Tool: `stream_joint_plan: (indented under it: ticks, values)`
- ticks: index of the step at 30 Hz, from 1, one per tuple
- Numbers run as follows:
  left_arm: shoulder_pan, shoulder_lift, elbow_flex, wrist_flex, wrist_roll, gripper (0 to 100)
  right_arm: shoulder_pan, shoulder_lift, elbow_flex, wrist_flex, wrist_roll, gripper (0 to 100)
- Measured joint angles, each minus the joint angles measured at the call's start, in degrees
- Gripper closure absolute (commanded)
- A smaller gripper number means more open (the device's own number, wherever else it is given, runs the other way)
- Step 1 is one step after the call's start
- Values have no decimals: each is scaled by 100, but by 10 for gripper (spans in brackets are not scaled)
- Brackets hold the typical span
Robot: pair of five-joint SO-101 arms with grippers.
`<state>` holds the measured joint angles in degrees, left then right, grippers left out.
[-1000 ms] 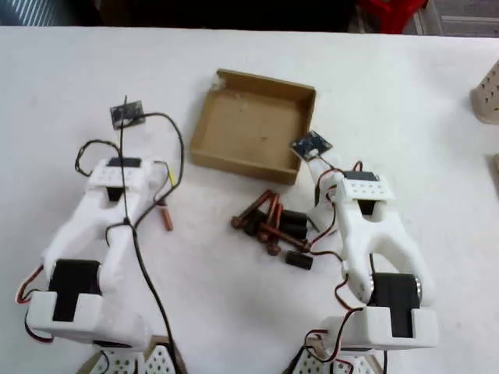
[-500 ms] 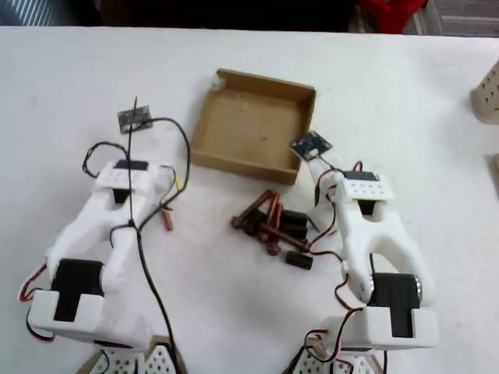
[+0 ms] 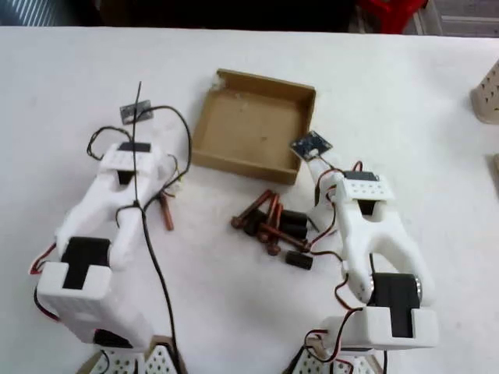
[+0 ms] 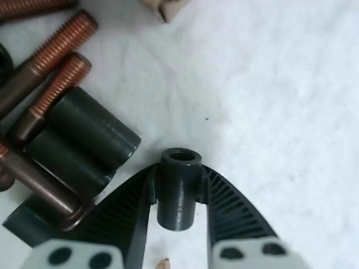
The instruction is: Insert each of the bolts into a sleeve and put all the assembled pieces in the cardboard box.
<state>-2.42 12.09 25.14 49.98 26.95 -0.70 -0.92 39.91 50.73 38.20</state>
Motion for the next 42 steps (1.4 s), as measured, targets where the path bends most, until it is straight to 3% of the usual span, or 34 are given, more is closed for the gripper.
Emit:
stream_joint_plan:
  ticks: [9, 25, 30, 42]
  values:
    - [0, 0, 0, 0, -519, 979, 0, 0, 0, 0, -141, 981]
    - [-308, 0, 0, 0, -519, 979, 18, -1064, 18, 62, -2866, 981]
    - [-501, 0, 0, -18, -519, 979, -79, -1538, 26, -105, -3042, 981]
    - [-571, 0, 0, -18, -519, 979, -1424, -1635, 26, -1389, -3051, 981]
